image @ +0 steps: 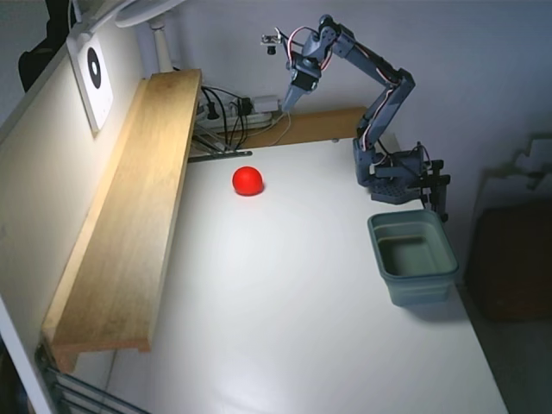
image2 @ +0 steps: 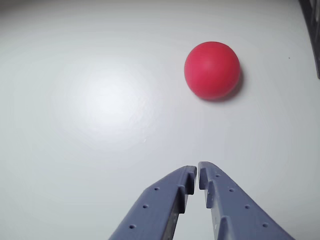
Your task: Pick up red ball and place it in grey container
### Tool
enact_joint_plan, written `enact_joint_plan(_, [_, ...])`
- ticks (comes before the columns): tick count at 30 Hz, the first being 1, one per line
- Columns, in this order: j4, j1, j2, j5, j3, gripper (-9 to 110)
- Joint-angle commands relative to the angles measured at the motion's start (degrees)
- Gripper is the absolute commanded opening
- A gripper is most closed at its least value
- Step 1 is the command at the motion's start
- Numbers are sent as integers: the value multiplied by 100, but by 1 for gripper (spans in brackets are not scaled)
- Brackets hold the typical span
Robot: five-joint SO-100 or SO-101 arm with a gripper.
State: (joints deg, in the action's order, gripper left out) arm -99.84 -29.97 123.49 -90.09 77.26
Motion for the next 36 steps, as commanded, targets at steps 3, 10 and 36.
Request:
enact_joint_plan(3, [-16,-3,165,9,-20,-3])
enact_joint_plan(10, [-16,-3,165,9,-20,-3])
enact_joint_plan(36, [-16,-3,165,9,-20,38])
